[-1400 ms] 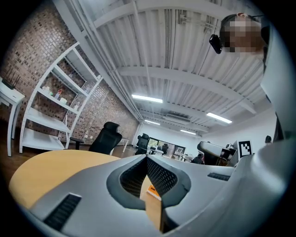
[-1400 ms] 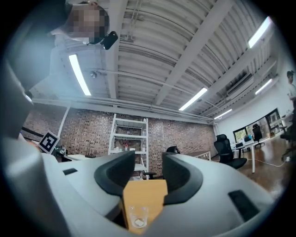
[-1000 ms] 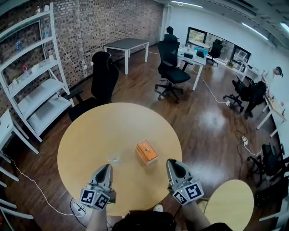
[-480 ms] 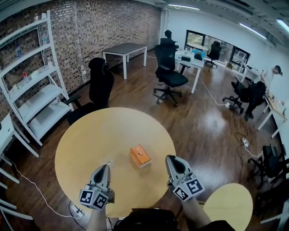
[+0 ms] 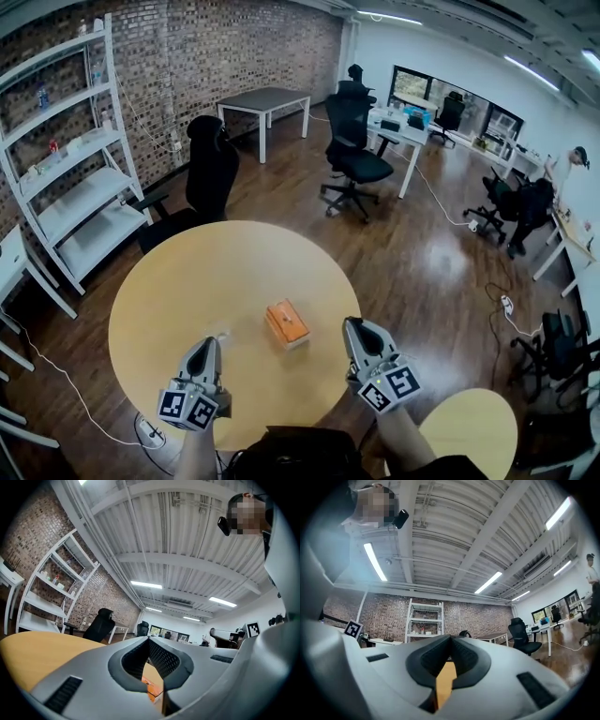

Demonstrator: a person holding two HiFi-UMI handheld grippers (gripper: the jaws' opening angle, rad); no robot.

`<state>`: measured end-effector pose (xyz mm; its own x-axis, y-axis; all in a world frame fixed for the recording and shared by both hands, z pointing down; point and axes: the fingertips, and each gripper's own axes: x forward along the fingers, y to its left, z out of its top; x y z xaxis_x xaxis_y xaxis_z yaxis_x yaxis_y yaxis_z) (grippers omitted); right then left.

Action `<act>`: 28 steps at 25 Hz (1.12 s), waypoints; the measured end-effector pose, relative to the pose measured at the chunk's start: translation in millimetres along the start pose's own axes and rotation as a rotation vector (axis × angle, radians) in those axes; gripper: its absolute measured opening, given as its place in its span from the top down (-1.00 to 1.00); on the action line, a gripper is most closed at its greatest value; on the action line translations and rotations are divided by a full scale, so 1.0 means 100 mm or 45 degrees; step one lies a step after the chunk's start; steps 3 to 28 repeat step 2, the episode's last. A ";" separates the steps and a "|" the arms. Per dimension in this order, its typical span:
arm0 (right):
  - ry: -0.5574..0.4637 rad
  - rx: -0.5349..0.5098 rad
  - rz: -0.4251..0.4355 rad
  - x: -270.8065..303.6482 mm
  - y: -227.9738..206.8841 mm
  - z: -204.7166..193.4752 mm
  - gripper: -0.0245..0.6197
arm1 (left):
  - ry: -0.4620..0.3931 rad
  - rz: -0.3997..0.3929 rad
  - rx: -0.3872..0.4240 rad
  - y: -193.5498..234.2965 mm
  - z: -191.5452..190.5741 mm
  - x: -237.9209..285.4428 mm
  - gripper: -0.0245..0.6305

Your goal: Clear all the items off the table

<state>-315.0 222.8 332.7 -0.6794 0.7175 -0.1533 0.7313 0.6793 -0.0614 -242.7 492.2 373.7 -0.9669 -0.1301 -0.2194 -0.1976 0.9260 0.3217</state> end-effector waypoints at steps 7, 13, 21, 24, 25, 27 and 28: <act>-0.018 -0.008 -0.010 0.01 -0.05 0.05 0.92 | -0.007 -0.009 -0.003 0.01 0.02 0.05 0.92; -0.018 -0.008 -0.010 0.01 -0.05 0.05 0.92 | -0.007 -0.009 -0.003 0.01 0.02 0.05 0.92; -0.018 -0.008 -0.010 0.01 -0.05 0.05 0.92 | -0.007 -0.009 -0.003 0.01 0.02 0.05 0.92; -0.018 -0.008 -0.010 0.01 -0.05 0.05 0.92 | -0.007 -0.009 -0.003 0.01 0.02 0.05 0.92; -0.018 -0.008 -0.010 0.01 -0.05 0.05 0.92 | -0.007 -0.009 -0.003 0.01 0.02 0.05 0.92; -0.018 -0.008 -0.010 0.01 -0.05 0.05 0.92 | -0.007 -0.009 -0.003 0.01 0.02 0.05 0.92; -0.018 -0.008 -0.010 0.01 -0.05 0.05 0.92 | -0.007 -0.009 -0.003 0.01 0.02 0.05 0.92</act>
